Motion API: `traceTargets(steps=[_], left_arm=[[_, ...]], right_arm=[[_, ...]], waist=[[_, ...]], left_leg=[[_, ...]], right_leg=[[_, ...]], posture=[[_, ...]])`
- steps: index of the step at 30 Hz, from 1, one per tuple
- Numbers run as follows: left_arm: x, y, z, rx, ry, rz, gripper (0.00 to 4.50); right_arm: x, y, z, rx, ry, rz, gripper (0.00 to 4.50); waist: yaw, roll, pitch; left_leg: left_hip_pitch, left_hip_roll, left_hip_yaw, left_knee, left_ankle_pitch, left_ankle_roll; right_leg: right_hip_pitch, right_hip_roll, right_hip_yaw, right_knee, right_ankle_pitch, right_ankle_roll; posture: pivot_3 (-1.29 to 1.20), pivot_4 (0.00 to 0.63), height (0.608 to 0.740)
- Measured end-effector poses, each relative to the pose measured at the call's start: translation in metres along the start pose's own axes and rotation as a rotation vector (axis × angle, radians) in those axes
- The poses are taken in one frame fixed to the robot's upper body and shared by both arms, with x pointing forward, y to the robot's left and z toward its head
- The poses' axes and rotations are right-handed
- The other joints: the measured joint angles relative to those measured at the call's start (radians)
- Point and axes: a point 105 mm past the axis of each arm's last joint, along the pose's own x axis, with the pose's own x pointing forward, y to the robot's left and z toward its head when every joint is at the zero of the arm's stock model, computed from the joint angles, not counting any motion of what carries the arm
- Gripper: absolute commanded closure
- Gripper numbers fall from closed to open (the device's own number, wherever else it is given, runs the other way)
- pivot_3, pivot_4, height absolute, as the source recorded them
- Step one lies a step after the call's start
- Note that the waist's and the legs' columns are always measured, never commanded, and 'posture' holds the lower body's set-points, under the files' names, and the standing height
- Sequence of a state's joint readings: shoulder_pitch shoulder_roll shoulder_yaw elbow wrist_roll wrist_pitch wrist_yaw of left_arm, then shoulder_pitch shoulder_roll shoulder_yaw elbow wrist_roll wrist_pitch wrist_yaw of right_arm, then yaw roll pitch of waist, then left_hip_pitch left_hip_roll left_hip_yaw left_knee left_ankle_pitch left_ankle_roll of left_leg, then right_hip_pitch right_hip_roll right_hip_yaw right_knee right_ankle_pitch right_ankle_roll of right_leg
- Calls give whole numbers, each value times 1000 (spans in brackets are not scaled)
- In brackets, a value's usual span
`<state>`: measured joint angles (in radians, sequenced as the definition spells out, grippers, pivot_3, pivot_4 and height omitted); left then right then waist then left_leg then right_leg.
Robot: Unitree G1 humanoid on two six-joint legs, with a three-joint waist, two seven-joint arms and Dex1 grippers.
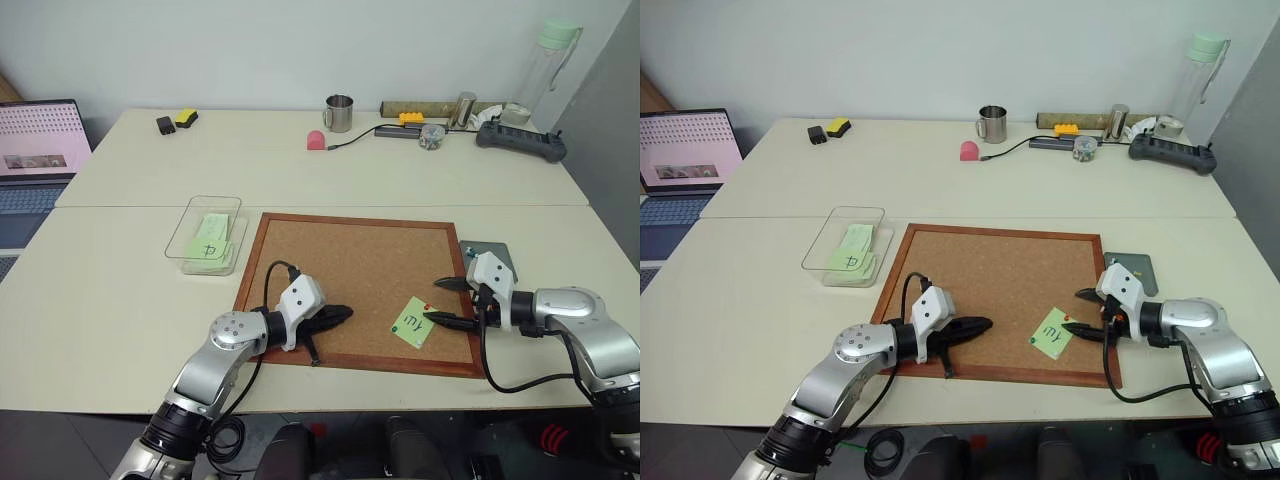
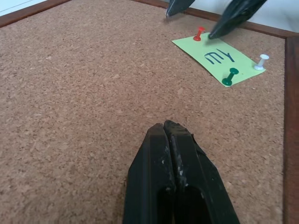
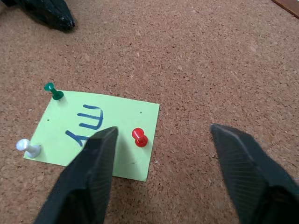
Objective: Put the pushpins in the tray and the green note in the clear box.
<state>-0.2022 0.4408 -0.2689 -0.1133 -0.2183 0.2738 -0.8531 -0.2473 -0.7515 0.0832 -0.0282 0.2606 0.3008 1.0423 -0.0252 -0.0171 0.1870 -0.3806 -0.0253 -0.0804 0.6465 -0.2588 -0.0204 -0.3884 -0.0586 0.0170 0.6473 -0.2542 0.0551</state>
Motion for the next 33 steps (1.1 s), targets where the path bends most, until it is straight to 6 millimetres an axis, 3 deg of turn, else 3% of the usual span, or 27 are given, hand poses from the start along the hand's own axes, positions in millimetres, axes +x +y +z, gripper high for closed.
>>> traceTargets(steps=[12,20,33], left_arm=[[-2,-2,-1,-2,3,7,4500],[-2,-2,-2,0,6,9,4500],[-3,-3,-4,3,14,13,4500]], right_arm=[[4,8,-3,-8,-6,47,4428],[2,12,-2,17,-21,40,4428],[-7,12,10,223,-121,17,4428]], waist=[[0,0,0],[0,0,0],[-1,1,-1]], left_leg=[[1,0,0,0,0,0],[0,0,0,0,0,0],[1,1,0,0,0,0]], right_leg=[[0,0,0,0,0,0],[0,0,0,0,0,0],[1,1,0,0,0,-1]], posture=[[0,150,740],[0,150,740],[0,150,740]])
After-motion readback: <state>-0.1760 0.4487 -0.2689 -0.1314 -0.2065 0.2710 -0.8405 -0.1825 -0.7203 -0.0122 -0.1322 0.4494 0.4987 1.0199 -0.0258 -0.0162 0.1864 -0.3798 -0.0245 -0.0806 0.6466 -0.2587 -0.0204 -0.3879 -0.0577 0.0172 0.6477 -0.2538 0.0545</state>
